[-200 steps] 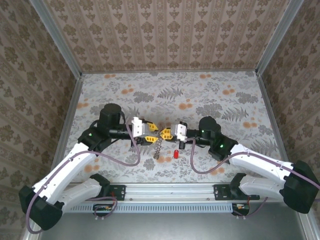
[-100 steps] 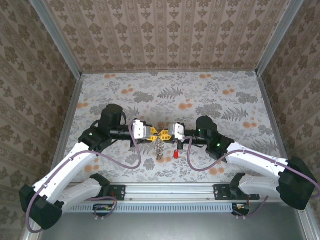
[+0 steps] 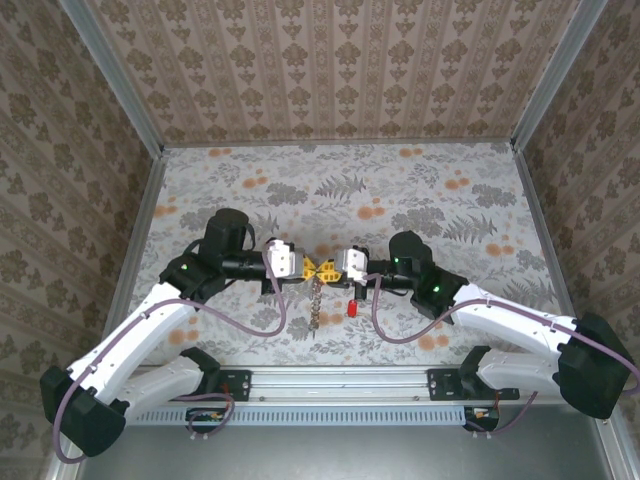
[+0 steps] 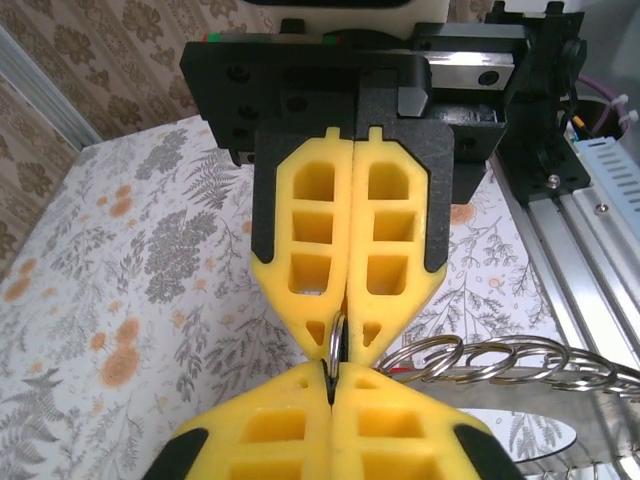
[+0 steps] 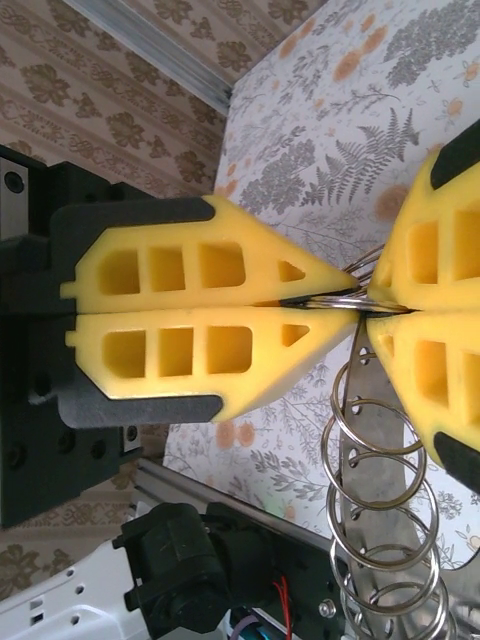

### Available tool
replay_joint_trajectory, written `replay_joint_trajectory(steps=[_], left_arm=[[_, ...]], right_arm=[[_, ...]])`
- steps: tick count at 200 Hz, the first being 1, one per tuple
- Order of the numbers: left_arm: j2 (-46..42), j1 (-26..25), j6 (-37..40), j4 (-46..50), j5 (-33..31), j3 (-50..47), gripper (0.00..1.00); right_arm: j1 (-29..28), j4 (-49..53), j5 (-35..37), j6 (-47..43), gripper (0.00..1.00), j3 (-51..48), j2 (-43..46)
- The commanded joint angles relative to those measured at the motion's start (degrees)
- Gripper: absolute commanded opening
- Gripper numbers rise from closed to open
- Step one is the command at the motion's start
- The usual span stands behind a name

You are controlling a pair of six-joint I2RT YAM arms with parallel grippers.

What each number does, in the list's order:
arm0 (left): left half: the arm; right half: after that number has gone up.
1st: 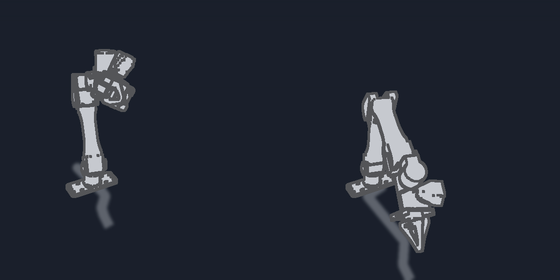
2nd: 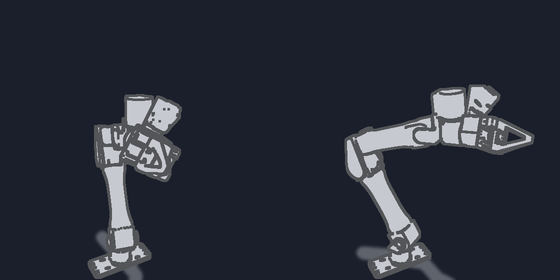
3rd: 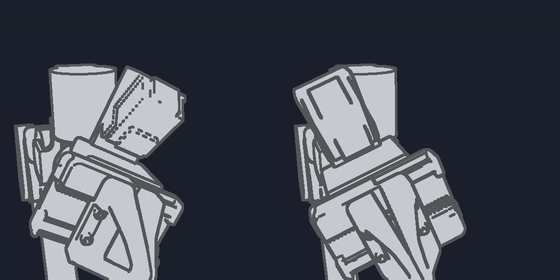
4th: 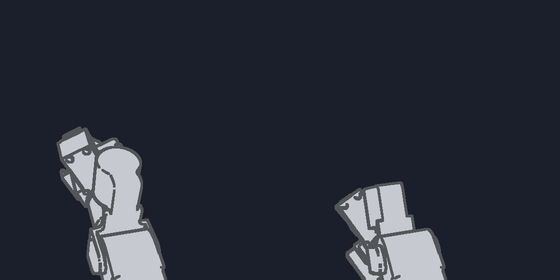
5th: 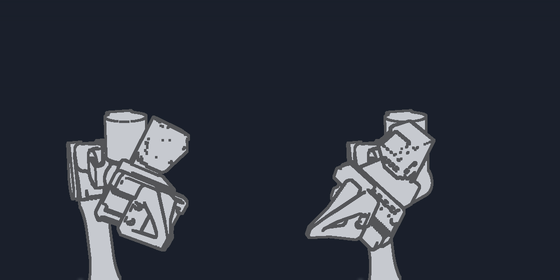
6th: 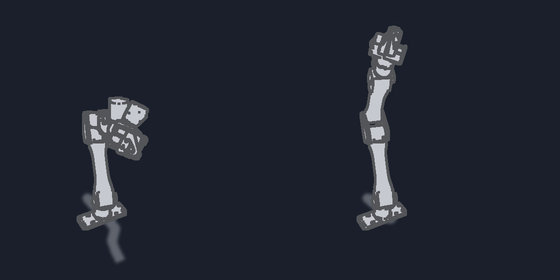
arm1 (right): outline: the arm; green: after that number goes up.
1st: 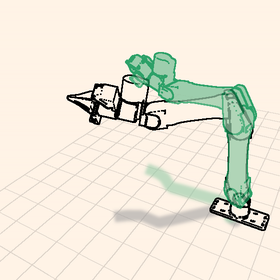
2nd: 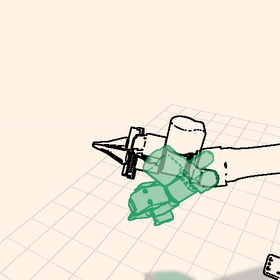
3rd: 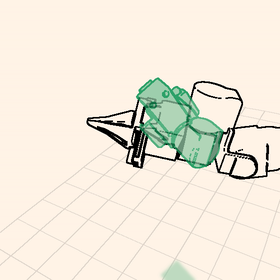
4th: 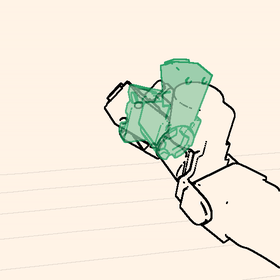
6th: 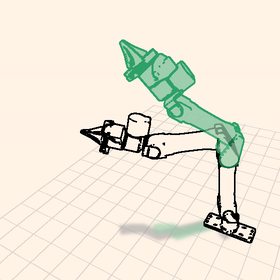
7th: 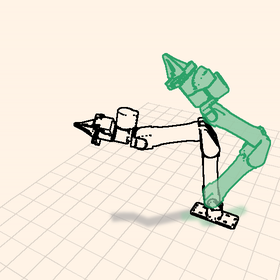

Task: Put the keys on the keyring

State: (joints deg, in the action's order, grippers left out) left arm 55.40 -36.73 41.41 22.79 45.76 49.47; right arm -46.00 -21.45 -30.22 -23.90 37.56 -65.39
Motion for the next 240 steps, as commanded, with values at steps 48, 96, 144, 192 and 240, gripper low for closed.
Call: replay_joint_trajectory(steps=[48,96,144,192,240], left_arm=[[-0.9,-0.5,2.8,3.3,-3.1,0.8,0.0],[-0.3,-0.8,1.9,1.8,-3.2,0.7,0.0],[-0.2,-0.9,1.7,1.6,-1.6,0.7,0.0],[0.1,-0.8,1.4,2.1,-1.7,1.0,0.0],[0.1,-0.8,0.7,1.4,-1.6,0.9,0.0]], right_arm=[[-0.4,15.1,3.3,-9.0,0.28,4.5,4.1],[-0.5,17.9,1.9,-7.3,0.3,6.6,3.7],[-0.6,17.2,5.6,-5.1,0.29,8.2,0.9],[-1.2,16.7,4.8,-4.9,0.25,9.4,-0.8],[-1.8,17.1,4.5,-4.6,0.2,10.2,-2.4]])
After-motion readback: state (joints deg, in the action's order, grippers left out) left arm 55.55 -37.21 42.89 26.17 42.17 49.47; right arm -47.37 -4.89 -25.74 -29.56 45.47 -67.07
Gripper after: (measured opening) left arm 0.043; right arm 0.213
